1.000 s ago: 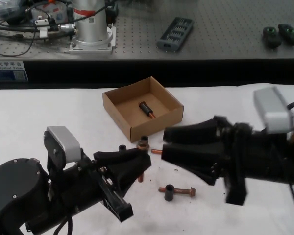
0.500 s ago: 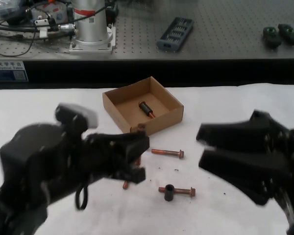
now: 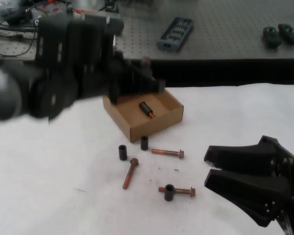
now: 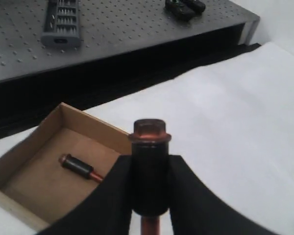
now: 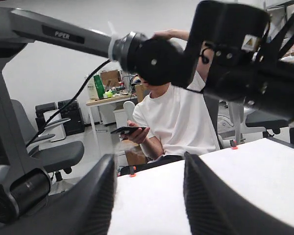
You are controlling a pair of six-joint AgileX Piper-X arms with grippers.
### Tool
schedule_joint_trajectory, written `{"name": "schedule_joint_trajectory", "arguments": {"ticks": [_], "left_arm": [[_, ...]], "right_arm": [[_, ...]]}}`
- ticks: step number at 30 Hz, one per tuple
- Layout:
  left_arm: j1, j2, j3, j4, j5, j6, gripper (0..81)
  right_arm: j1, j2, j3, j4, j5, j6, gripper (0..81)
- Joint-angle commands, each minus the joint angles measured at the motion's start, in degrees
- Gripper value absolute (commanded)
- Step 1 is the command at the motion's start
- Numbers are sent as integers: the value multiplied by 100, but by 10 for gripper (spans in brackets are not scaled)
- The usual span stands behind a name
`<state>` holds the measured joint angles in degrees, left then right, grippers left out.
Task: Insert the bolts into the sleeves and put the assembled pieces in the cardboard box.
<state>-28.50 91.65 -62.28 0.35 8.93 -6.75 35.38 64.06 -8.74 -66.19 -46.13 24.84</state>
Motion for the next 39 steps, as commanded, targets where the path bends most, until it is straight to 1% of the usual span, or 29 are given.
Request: {"name": "schedule_joint_trajectory", "arguments": {"ticks": [1,7,14,20,24,39], "left_arm": [[239,466,-1061,1204,-86,142,7],[463,1288,-2438,2287,-86,282,7],[476,2298,-3275,2581,-73,282,7],[476,3151,-3717,2711,-73,305,7],[476,3470,-3976,2846,-70,523,7],[476,3480,-4001,3099,-105,535,7]], "right_arm": [[13,-44,-7,-103,18,7,340],[13,-44,-7,-103,18,7,340],[13,-44,-7,-103,18,7,340],[13,-44,-7,-103,18,7,340],[13,-44,-7,-103,18,7,340],[13,-44,-7,-103,18,7,340]]}}
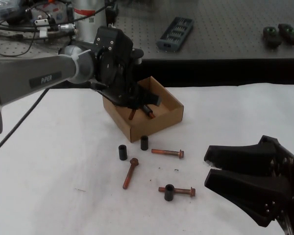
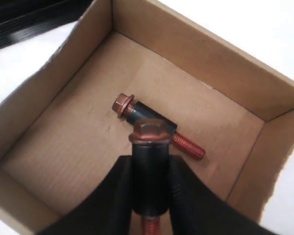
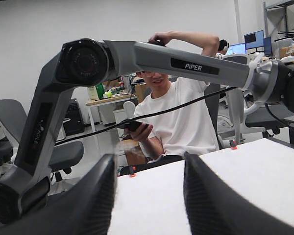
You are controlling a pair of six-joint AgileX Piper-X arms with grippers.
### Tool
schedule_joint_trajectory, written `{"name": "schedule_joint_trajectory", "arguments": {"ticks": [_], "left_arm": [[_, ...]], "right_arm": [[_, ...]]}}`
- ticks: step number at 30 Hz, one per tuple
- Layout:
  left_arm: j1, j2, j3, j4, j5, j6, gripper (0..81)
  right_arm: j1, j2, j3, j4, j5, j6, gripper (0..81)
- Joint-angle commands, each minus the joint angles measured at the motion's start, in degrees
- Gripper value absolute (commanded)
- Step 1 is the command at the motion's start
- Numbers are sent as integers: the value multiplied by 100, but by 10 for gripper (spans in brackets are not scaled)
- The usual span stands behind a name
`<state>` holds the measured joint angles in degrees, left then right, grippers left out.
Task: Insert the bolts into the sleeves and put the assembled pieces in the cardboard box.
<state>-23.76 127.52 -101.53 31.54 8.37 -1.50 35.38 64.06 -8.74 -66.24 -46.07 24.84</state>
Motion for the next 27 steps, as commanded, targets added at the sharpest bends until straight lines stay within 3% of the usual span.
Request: {"name": "schedule_joint_trajectory", "arguments": {"ticks": [1,27], "left_arm": [[2,-106,-76,-19,-48,10,7],[-8,-106,-76,168,-36,21,8]], "right_arm": [[13,-44,-7,-97,12,7,340],[13,-44,-7,-52,12,-3,340]]}}
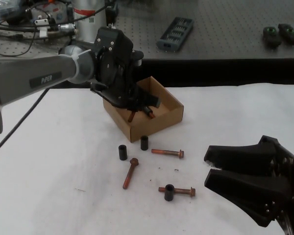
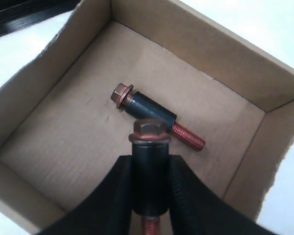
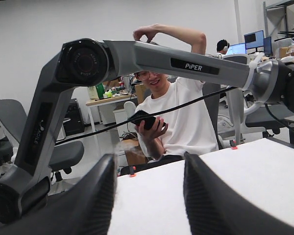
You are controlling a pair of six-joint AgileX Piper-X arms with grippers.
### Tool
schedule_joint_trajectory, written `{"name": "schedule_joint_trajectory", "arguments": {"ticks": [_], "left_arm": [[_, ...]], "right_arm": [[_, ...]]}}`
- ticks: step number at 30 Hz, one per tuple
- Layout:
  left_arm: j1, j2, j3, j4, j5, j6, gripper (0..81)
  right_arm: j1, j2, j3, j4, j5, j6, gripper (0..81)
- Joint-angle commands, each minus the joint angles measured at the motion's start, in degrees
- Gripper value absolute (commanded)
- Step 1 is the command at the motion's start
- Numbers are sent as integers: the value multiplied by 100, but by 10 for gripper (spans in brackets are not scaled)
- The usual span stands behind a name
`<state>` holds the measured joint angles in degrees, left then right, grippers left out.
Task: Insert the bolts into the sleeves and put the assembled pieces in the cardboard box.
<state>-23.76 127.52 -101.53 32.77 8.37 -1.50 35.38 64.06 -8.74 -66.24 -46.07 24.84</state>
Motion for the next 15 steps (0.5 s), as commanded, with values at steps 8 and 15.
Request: {"name": "schedule_joint_trajectory", "arguments": {"ticks": [8,15], "left_arm": [[-8,-106,-76,59,-36,-245,408],[-8,-270,-76,59,-1,-240,514]], "right_arm": [[13,-44,-7,-52,12,-3,340],[-9,-44,-7,106,52,-162,340]]}}
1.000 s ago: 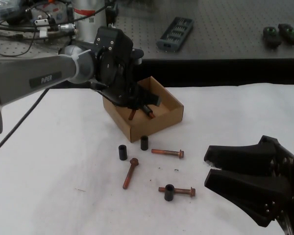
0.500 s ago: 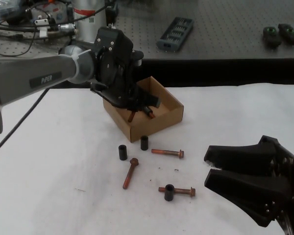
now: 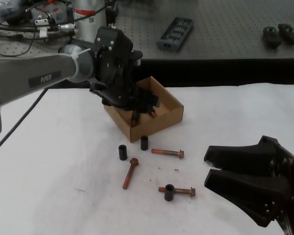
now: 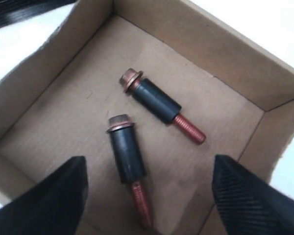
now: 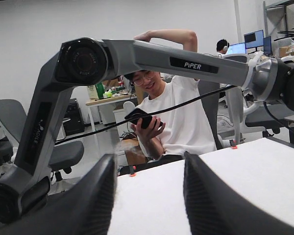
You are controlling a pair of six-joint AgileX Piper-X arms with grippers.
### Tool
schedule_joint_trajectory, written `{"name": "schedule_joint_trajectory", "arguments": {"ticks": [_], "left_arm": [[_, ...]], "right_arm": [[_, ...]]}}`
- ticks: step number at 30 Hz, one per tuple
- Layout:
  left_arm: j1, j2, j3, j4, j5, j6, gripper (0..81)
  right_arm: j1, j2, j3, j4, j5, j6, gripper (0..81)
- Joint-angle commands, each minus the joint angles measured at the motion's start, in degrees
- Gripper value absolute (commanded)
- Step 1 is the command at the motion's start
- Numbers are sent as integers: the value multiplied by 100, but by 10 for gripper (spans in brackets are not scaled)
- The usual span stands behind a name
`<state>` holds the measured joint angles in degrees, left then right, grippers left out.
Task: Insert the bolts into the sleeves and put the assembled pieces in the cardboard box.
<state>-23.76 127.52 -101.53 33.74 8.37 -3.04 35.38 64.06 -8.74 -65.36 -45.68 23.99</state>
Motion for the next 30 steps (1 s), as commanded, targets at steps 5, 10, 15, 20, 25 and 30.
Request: {"name": "schedule_joint_trajectory", "arguments": {"ticks": [5,10,15,20,25,30], "left_arm": [[-8,-743,-76,187,522,-87,428],[-8,-1447,-76,1138,956,304,418],[-105,-2311,360,1903,1386,1071,418],[-283,-3630,1731,1025,2101,1056,418],[-329,-5282,3757,-411,2019,758,418],[-345,-6942,5757,-2295,2017,358,418]], "right_arm": [[-234,-44,-7,757,626,-469,340],[-578,-44,-7,1511,1172,-479,340],[-740,-32,-257,2588,1078,-635,340],[-718,-17,-1028,5243,1514,-1807,340],[-721,-17,-1261,5839,1975,-2472,340],[-454,4,-1198,5677,2341,-2914,340]]}}
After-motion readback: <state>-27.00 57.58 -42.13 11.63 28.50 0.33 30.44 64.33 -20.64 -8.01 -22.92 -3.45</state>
